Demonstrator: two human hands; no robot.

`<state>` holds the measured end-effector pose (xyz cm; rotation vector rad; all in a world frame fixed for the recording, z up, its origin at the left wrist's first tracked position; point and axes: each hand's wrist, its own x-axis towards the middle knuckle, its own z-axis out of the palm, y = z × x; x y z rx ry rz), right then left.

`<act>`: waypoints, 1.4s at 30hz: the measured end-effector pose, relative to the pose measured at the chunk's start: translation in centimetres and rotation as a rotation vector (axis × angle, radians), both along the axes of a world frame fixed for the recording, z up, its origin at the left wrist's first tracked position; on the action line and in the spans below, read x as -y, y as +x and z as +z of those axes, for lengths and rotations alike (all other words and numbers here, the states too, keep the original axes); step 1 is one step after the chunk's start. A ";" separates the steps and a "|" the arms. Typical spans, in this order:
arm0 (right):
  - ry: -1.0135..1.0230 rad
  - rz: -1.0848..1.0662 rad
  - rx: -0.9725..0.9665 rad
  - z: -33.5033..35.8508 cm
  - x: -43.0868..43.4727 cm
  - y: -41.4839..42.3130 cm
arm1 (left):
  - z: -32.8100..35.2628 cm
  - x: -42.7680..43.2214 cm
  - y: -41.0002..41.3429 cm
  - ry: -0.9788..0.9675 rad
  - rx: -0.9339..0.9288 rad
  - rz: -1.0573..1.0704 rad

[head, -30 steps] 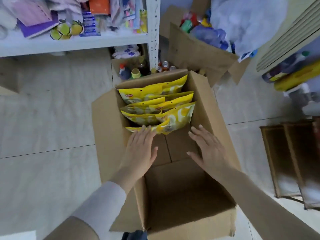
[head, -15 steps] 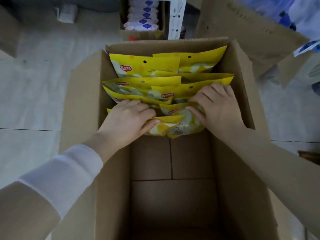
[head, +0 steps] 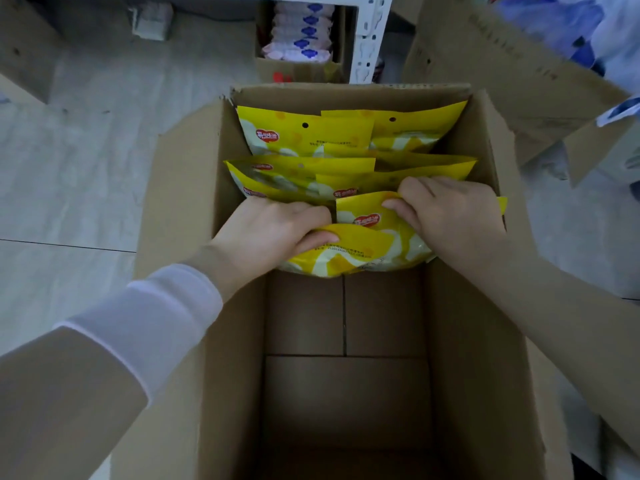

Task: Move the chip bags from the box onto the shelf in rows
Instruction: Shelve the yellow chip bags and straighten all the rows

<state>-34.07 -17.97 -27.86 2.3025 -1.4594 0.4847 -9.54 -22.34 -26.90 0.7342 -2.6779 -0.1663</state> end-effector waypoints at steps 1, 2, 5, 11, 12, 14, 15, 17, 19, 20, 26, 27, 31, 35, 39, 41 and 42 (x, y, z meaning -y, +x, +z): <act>-0.011 0.000 0.009 0.6 0.0 -0.1 | 0.6 -0.3 0.2 0.000 -0.007 -0.010; -0.023 -0.002 0.017 1.2 0.1 -0.1 | 1.1 -0.5 0.5 0.000 -0.014 -0.025; -0.052 0.010 0.030 3.0 0.3 -0.2 | 2.4 -1.0 1.5 0.033 -0.041 -0.055; -0.089 0.023 0.013 4.5 0.1 -0.3 | 3.1 -2.3 2.4 0.016 -0.057 -0.059; -0.099 0.019 0.003 4.4 -0.1 -0.3 | 3.0 -2.5 2.3 -0.005 -0.051 -0.055; -0.105 0.005 0.001 4.2 -0.5 -0.1 | 2.8 -2.6 2.1 -0.021 -0.053 -0.030; -0.107 -0.001 0.005 4.2 -0.6 0.0 | 2.8 -2.7 2.0 -0.025 -0.060 -0.015; -0.106 -0.004 0.012 4.4 -1.0 0.2 | 2.8 -2.8 2.0 -0.030 -0.069 0.008; -0.098 -0.005 0.021 4.9 -1.3 0.4 | 2.8 -3.1 2.2 -0.028 -0.069 0.004; -0.091 -0.006 0.026 5.2 -1.6 0.5 | 2.8 -3.3 2.3 -0.026 -0.067 -0.005; -0.067 -0.028 0.069 7.7 -2.4 0.4 | 3.6 -4.0 2.8 -0.007 -0.054 -0.015; -0.068 -0.042 0.079 8.4 -2.4 0.3 | 4.1 -4.0 2.9 -0.013 -0.059 -0.014; -0.054 -0.075 0.108 11.3 -2.4 0.2 | 7.0 -4.2 3.2 -0.009 -0.077 -0.033; -0.004 -0.078 0.118 15.6 -2.7 1.1 | 12.1 -4.8 3.8 0.003 -0.072 -0.045; 0.047 -0.100 0.081 20.4 -3.7 2.7 | 18.6 -5.8 5.3 0.032 -0.077 -0.025; 0.069 -0.109 0.074 22.8 -4.4 3.9 | 21.6 -6.5 6.5 0.038 -0.075 -0.026; 0.068 -0.111 0.067 24.0 -4.7 4.7 | 22.9 -6.9 7.3 0.044 -0.070 -0.032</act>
